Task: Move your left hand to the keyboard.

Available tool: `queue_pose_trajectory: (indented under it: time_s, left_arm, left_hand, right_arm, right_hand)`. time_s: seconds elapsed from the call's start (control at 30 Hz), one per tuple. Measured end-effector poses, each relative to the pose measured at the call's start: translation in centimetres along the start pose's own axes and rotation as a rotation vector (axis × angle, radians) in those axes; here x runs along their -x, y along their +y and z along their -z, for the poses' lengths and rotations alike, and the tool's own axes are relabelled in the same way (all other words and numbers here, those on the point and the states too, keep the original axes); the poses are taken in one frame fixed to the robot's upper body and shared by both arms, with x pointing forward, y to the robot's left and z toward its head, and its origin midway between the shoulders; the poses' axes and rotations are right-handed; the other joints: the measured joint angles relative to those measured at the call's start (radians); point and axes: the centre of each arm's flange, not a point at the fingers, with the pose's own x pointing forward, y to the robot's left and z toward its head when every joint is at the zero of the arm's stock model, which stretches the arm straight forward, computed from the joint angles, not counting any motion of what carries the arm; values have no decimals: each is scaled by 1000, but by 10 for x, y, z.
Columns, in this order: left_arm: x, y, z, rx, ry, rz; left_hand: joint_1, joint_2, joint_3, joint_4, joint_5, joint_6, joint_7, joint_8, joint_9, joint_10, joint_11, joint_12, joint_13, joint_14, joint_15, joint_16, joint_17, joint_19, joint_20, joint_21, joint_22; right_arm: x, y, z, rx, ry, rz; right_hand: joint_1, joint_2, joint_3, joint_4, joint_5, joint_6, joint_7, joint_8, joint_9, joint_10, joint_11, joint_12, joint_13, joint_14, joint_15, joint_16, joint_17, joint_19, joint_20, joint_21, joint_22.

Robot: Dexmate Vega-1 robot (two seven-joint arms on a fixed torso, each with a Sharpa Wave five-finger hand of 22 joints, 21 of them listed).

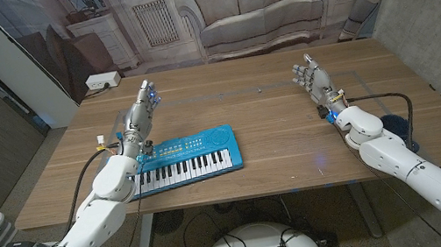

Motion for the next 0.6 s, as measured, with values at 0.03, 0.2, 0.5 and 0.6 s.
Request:
queue_pose_trajectory:
  time_s: [0.03,0.2,0.5,0.6]
  left_arm:
    - [0,0,0,0,0,0]
    - [5,-1,-2,-7,-6,-1]
    - [13,-2,-5,-32,-17,-5]
    - [15,-2,-6,-40,-24,-11]
  left_hand:
    - [0,0,-3,-3,0,4,4,0,0,0,0,0,0,2,-2,0,0,0,0,0,0]
    - [4,4,-2,-3,0,12,12,0,0,10,-1,0,0,11,0,0,0,0,0,0,0]
    - [8,8,-1,-9,0,25,14,0,0,16,5,0,0,16,6,0,0,0,0,-8,0]
    - [8,8,-1,-9,0,27,11,0,0,20,9,0,0,22,0,0,0,0,0,-8,0]
  right_arm:
    - [0,0,0,0,0,0]
    - [1,-1,0,-6,-4,4]
    - [2,-3,1,-11,-5,6]
    - [2,-4,1,-12,-6,7]
  right_hand:
    - [0,0,0,0,0,0,0,0,0,0,0,0,0,0,0,0,0,0,0,0,0]
    - [0,0,0,0,0,0,0,0,0,0,0,0,0,0,0,0,0,5,6,-4,0]
    - [0,0,0,0,0,0,0,0,0,0,0,0,0,0,0,0,0,5,6,-4,0]
    - [0,0,0,0,0,0,0,0,0,0,0,0,0,0,0,0,0,5,6,-7,0]
